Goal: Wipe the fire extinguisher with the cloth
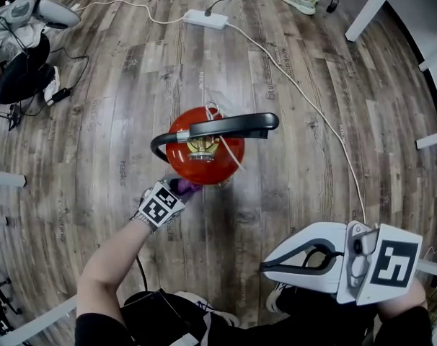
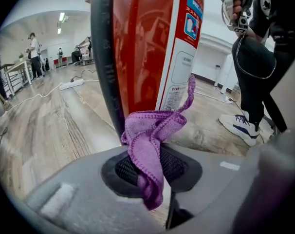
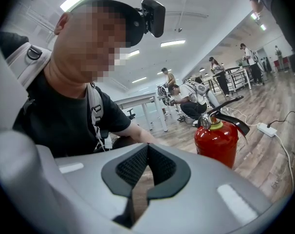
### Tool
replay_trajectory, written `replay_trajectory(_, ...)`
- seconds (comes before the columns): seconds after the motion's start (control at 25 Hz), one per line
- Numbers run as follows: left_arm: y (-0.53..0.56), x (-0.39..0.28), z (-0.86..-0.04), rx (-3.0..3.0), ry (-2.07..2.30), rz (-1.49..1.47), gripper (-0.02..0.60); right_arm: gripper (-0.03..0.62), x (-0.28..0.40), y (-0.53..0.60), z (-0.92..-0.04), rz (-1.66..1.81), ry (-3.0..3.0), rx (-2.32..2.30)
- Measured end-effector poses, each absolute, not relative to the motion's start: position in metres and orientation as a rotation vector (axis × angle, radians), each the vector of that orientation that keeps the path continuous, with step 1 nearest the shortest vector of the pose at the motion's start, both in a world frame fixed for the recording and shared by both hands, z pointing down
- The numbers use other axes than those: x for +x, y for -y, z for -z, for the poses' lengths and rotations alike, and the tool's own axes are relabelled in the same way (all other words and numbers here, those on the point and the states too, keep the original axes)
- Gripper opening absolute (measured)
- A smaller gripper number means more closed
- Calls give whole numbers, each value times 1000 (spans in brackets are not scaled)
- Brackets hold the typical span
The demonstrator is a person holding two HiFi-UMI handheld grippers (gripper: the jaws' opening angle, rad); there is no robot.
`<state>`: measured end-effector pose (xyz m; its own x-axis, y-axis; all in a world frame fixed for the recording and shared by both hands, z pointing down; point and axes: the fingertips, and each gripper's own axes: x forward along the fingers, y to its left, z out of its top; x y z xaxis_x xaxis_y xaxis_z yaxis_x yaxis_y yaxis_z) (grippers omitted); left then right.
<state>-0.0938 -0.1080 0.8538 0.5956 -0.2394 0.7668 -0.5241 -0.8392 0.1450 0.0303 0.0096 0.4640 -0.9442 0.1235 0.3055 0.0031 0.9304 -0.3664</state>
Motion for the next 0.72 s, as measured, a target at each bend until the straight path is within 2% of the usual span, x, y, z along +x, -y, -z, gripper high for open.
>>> replay_trajectory(0.24, 107, -95, -799, 2425, 699, -770, 84, 4, 25, -13, -465, -499, 2755, -78)
replay_trajectory(0.48, 128, -113, -637, 2654, 901, -383, 84, 3, 14, -14, -461, -472, 2776, -92)
replay_trajectory(0.72, 139, -122, -506, 2946, 1039, -340, 84, 3, 0, -19, -454, -422, 2809, -156)
